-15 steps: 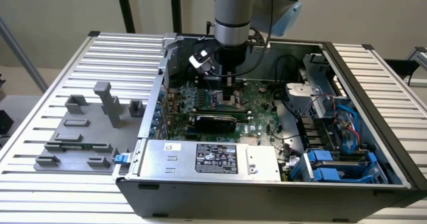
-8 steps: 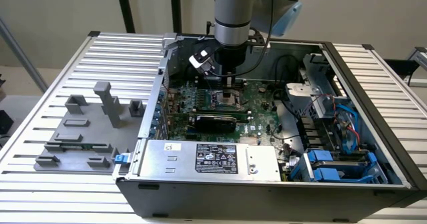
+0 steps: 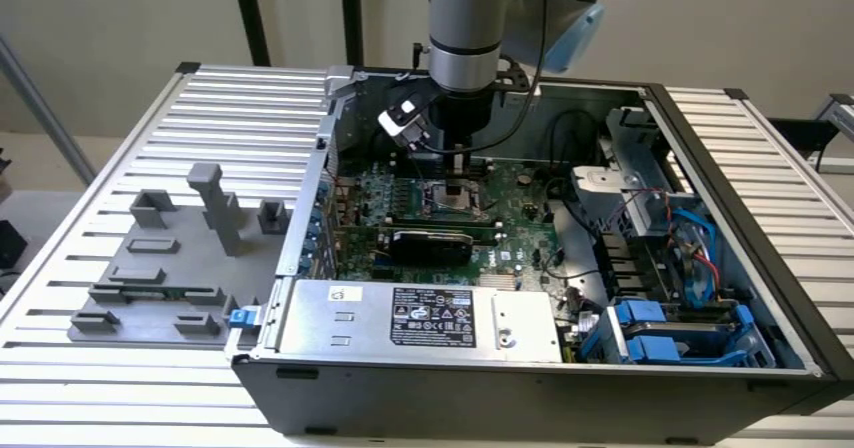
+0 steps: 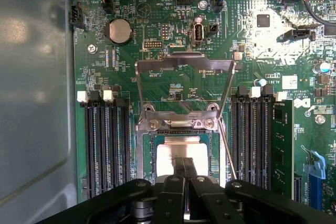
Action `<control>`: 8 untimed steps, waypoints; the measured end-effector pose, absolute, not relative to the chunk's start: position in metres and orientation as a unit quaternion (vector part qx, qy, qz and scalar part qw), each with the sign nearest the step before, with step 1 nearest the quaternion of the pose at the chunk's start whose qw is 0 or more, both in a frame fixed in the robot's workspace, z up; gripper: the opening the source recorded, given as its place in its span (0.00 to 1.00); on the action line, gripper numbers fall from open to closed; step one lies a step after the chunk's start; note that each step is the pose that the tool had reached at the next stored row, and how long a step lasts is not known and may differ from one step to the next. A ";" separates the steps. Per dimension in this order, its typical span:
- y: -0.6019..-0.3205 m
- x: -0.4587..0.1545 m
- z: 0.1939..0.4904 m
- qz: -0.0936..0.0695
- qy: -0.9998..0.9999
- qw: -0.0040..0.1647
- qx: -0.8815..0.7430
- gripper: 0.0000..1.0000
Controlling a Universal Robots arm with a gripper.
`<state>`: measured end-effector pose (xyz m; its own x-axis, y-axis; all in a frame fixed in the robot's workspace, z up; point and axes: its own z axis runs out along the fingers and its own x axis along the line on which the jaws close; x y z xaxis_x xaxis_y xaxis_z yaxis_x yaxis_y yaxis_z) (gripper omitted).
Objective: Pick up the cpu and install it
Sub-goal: 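Close the cpu cover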
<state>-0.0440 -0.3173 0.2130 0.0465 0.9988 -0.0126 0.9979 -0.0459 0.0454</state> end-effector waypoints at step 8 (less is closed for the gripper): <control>-0.317 -0.044 0.213 0.011 0.690 0.021 0.723 0.11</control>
<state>-0.0440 -0.3173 0.2130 0.0465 0.9988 -0.0126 0.9979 -0.0459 0.0454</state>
